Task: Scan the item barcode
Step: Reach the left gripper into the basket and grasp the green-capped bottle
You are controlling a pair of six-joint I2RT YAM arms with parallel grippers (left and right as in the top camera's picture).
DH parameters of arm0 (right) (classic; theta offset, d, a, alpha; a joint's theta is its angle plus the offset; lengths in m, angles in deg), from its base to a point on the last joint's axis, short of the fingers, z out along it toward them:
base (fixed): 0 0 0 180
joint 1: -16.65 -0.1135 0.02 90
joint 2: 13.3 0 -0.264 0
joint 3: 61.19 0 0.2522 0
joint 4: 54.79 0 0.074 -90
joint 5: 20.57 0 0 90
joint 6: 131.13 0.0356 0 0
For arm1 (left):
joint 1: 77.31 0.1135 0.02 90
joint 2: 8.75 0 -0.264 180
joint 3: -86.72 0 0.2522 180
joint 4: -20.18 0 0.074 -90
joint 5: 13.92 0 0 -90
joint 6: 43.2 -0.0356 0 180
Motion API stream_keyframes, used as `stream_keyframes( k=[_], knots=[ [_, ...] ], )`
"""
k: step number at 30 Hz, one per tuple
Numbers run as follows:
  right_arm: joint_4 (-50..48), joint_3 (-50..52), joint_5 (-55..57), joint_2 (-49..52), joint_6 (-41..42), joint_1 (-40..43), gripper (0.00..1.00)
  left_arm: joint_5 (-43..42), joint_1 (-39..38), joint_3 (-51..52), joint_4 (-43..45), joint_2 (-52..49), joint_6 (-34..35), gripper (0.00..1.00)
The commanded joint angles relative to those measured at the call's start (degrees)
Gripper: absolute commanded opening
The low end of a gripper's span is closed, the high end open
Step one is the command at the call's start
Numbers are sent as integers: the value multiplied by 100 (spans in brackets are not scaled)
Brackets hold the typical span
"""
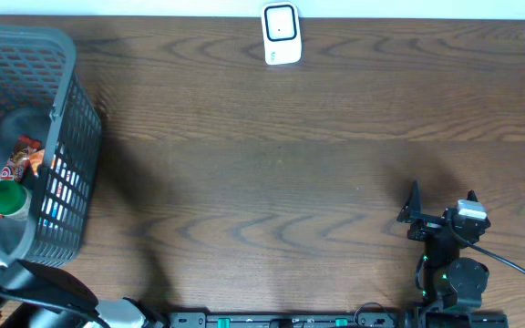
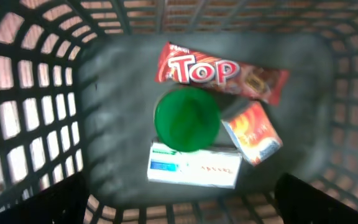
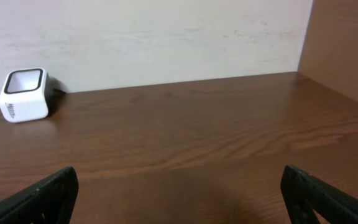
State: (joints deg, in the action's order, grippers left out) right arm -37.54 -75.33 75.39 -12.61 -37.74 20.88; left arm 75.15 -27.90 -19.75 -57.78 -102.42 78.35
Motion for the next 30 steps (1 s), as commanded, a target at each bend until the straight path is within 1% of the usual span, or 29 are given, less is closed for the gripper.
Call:
stream_keyframes(
  k=[1, 5, 6, 8, 17, 30],
  knots=[
    [22, 7, -7, -31, -68, 7, 99, 208, 2, 448, 350, -33, 46, 96],
    [22, 7, -9, -31, -68, 7, 99, 203, 2, 855, 811, -42, 46, 96],
    [22, 7, -9, -31, -68, 7, 99, 181, -4, 931, 925, -46, 44, 100],
    [22, 7, -7, -31, -68, 7, 99, 179, -15, 1091, 1143, -63, 44, 98],
    [22, 7, -7, -31, -68, 7, 99, 184, -15, 1309, 1504, -175, 44, 98],
    [22, 7, -9, -31, -68, 7, 99, 168, -24, 1309, 1655, -1408, 22, 98]
  ],
)
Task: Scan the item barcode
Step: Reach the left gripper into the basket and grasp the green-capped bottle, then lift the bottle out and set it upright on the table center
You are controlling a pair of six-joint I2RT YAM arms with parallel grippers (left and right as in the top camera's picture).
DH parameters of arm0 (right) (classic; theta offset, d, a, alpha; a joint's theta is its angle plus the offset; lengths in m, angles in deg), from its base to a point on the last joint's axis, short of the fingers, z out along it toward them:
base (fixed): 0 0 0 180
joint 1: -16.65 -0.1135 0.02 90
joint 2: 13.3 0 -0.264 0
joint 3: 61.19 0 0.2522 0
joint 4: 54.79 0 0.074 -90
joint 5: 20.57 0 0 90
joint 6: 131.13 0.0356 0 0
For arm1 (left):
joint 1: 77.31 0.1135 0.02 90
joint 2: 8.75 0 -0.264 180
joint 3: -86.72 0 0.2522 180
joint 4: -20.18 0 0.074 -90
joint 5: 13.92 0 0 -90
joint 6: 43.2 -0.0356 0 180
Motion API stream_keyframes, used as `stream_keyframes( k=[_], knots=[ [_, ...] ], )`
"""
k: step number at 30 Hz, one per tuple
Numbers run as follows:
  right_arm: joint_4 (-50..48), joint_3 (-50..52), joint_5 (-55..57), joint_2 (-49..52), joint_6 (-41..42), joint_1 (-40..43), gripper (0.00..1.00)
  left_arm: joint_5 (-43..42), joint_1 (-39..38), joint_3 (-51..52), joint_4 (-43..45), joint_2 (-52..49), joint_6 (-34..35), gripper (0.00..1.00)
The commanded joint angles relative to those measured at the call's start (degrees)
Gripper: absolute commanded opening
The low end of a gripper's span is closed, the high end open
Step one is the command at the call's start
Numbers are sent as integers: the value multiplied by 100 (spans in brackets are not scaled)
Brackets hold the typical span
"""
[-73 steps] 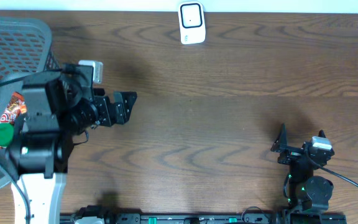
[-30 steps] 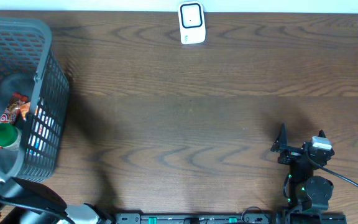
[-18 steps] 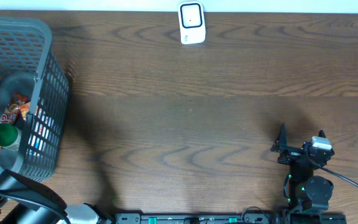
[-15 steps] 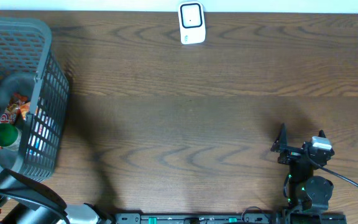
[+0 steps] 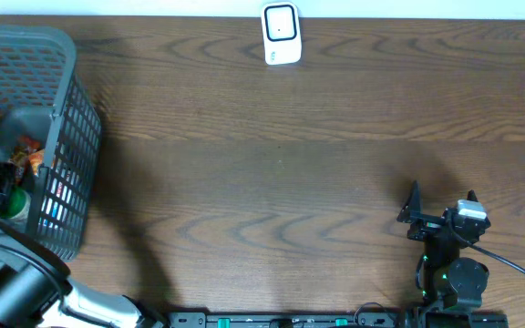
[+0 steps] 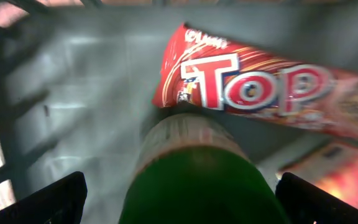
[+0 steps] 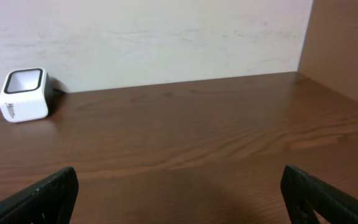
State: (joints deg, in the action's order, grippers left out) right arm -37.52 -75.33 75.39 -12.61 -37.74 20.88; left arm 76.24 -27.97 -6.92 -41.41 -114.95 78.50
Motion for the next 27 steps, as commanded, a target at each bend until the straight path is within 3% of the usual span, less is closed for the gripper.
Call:
stream_keyframes(
  k=[1, 7, 15, 23, 27],
  knots=[
    [20, 7, -7, -31, -68, 7, 99, 50, -17, 26, 39, -210, 0, 98],
    [20, 7, -7, -31, -68, 7, 99, 52, -17, 26, 81, -354, -13, 100],
    [20, 7, -7, -31, -68, 7, 99, 52, -17, 26, -122, -354, -144, 66],
    [20, 7, -7, -31, -68, 7, 99, -2, -17, -151, -573, -72, -140, 65],
    [20, 7, -7, -31, -68, 7, 99, -439, -17, -575, -772, 483, -144, 66]
  ],
)
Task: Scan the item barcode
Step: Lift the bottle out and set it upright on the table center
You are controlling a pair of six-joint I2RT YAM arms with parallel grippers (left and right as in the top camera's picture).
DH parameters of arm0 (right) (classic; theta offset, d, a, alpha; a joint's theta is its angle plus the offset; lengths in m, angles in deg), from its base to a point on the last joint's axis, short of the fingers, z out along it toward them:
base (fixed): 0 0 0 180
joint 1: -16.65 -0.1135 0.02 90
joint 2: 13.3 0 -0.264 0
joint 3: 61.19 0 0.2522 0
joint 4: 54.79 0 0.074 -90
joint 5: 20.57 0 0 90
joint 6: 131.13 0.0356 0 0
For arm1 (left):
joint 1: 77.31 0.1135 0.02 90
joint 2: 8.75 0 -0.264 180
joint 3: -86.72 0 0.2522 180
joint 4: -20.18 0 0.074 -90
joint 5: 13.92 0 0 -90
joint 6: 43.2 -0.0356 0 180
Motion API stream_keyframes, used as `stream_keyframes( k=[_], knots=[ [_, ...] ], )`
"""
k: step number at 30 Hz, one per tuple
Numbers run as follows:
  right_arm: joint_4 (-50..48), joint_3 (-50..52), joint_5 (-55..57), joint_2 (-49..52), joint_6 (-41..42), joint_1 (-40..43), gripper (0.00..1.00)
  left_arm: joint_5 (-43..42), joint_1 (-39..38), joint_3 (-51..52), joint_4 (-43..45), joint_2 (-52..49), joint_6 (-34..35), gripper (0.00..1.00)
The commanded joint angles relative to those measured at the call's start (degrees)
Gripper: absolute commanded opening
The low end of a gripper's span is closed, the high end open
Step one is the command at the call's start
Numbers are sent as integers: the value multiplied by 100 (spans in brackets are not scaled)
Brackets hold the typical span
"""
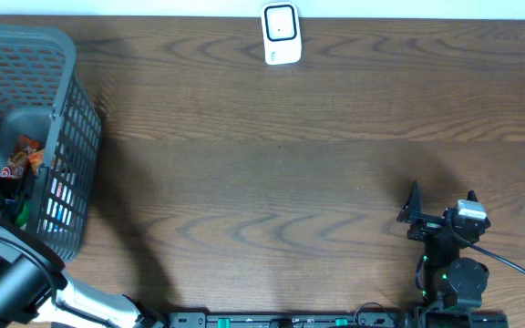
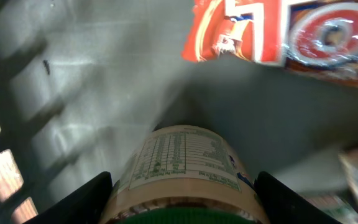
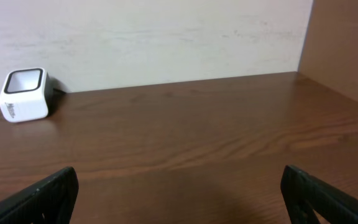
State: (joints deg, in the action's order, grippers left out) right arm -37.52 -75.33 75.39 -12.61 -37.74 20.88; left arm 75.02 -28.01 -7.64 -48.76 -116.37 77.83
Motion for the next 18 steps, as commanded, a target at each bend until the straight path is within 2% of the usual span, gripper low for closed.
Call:
stream_keyframes(
  k=[1, 8, 12, 13, 15, 18],
  knots=[
    [20, 7, -9, -31, -68, 7, 99, -487, -13, -634, -50, 817, -74, 65],
    [20, 7, -7, -31, -68, 7, 99, -1880, -13, -1576, 195, 2352, 291, 66],
    [20, 7, -9, -31, -68, 7, 99, -3198, -170, -1650, 695, 3147, 844, 66],
    [20, 7, -9, -31, -68, 7, 99, -3626, -413, -1650, 846, 3353, 1029, 67],
    [20, 7, -9, -31, -68, 7, 99, -3917, -826, -1650, 970, 3508, 1088, 67],
    [20, 7, -7, -31, -68, 7, 99, -3985, -1912, -1648, 920, 3620, 946, 68]
  ],
)
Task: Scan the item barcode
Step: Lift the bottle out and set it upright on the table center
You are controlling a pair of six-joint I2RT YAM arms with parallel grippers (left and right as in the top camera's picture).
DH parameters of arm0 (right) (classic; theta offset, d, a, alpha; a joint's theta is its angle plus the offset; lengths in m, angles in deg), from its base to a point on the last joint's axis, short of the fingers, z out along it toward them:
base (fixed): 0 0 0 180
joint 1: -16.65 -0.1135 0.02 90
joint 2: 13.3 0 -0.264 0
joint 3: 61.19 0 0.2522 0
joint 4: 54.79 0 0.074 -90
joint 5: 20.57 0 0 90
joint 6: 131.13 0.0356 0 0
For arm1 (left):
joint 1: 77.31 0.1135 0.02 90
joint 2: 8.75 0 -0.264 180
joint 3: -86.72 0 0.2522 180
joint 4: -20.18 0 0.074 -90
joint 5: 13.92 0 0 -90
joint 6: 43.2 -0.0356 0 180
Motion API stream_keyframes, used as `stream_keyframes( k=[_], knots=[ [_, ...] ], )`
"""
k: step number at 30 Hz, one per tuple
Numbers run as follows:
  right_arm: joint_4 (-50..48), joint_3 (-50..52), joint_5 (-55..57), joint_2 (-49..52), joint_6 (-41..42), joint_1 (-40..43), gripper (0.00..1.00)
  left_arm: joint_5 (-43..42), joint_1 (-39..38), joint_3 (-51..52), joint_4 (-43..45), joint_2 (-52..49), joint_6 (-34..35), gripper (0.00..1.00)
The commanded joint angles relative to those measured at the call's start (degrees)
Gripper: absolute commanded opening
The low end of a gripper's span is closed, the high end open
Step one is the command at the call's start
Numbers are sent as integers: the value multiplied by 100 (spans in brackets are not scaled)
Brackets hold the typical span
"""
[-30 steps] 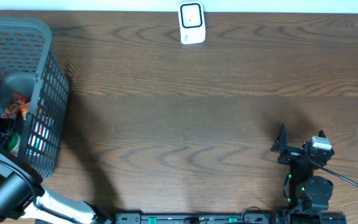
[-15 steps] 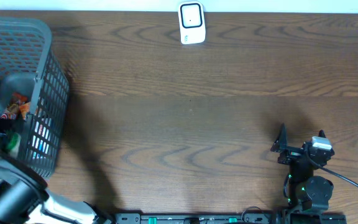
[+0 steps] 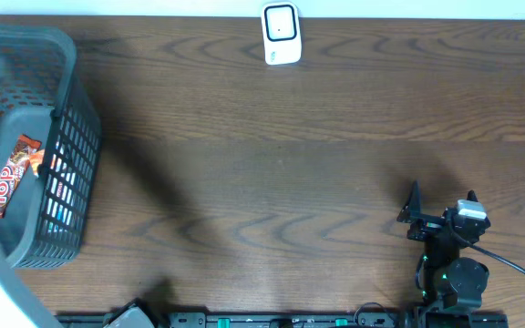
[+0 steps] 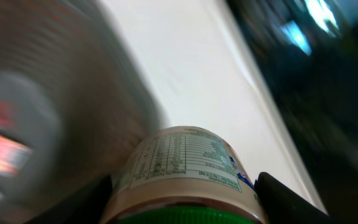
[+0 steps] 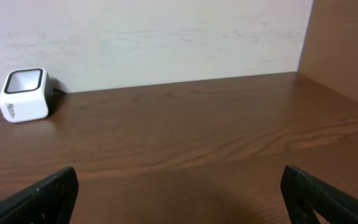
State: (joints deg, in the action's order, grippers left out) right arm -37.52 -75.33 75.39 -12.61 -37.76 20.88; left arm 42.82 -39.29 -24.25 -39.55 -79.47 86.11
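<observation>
A jar (image 4: 185,162) with a green lid and a pale printed label fills the bottom of the left wrist view. My left gripper (image 4: 182,194) is shut on it, one black finger at each side. Everything behind the jar is motion blur. The overhead view shows no jar in the grey basket (image 3: 69,137). The white barcode scanner (image 3: 281,35) stands at the table's far edge, also in the right wrist view (image 5: 23,94). My right gripper (image 3: 440,199) rests open at the near right, nothing between its fingers (image 5: 50,193).
A red "Top" snack bar (image 3: 5,180) lies in the basket at the far left, with small boxes (image 3: 55,193) showing through its wall. A brown side panel (image 5: 344,50) rises at the right of the right wrist view.
My left gripper, shut on the jar, was down inside the basket and is now out of it, the background blurred. The overhead view now shows the basket without the jar. My right arm is unchanged.
My left gripper hung open above the basket's contents: the jar, snack bar and boxes. Then it was low over the green lid, then its fingers were at the jar's sides near the basket floor. Now it holds the jar outside the basket.
</observation>
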Motion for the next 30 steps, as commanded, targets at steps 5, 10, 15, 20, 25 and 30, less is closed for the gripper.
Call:
stream_keyframes(
  k=[5, 10, 15, 20, 25, 30],
  knots=[
    [20, 7, -7, -31, -66, 7, 99, 151, -2796, 61, -551, -254, -407, 69],
    [20, 7, -7, -31, -66, 7, 99, 2461, -4426, 186, -1582, -704, 140, 69],
    [20, 7, -9, -31, -66, 7, 99, 3829, -5589, 573, -2000, -1228, 1757, 69],
    [20, 7, -7, -31, -66, 7, 99, 4887, -6408, 1062, -1928, -1906, 3672, 69],
    [20, 7, -7, -31, -66, 7, 99, 4883, -6854, 1209, -1456, -2868, 4111, 69],
    [20, 7, -7, -31, -66, 7, 99, 4572, -7099, 1209, -634, -3727, 3071, 69]
  ],
)
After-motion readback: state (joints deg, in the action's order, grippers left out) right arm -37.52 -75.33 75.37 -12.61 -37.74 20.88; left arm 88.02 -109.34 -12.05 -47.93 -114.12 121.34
